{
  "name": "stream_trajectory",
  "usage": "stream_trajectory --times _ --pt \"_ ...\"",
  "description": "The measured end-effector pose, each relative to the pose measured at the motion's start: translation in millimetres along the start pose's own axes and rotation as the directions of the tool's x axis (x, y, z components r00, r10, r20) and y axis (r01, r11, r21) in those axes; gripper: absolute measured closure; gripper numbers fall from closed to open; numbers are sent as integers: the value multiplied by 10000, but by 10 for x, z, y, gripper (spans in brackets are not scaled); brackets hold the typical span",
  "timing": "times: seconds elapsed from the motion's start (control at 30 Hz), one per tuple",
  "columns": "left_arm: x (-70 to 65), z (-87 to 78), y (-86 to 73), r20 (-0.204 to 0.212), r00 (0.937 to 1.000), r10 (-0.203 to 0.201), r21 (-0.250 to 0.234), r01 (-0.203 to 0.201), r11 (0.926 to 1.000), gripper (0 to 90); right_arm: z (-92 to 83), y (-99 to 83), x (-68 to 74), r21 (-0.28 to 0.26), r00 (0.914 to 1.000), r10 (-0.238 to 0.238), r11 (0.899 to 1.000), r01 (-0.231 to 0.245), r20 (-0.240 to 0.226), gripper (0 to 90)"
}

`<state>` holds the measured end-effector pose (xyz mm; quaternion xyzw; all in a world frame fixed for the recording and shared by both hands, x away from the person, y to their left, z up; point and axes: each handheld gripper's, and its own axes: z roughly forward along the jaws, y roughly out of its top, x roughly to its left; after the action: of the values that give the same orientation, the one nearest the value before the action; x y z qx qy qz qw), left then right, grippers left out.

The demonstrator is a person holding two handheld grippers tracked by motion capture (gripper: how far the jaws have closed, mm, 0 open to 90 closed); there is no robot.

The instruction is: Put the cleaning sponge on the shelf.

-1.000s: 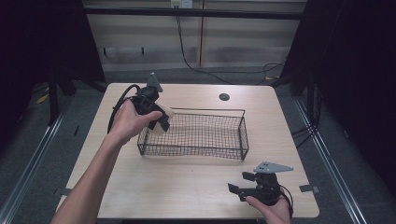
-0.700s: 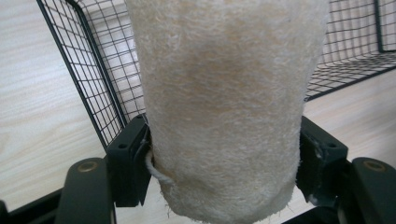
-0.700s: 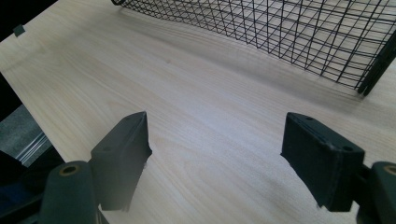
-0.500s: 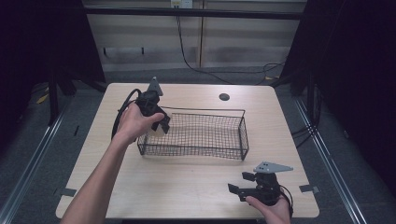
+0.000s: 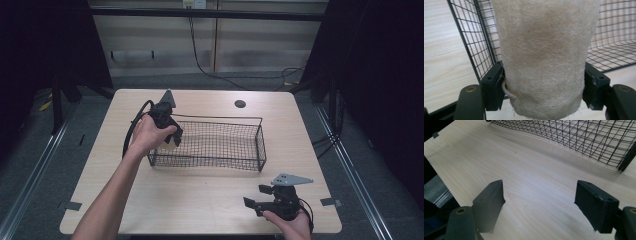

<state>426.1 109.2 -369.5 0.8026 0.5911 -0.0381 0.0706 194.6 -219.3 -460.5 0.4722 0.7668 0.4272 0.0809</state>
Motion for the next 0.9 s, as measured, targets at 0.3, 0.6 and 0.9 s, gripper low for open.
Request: stream_trajectory --times 0.3,0.6,0.9 --pt "63 125 37 -142 9995 -283 186 285 9994 316 -7 -4 0 -24 10000 -18 10000 18 -24 232" --pt "141 247 39 34 9985 -538 296 537 9981 315 -2 -4 2 -5 10000 -6 10000 6 -58 232" --pt "225 342 32 45 9972 -747 472 744 9961 315 -2 -5 5 14 10000 7 10000 -7 -58 232"
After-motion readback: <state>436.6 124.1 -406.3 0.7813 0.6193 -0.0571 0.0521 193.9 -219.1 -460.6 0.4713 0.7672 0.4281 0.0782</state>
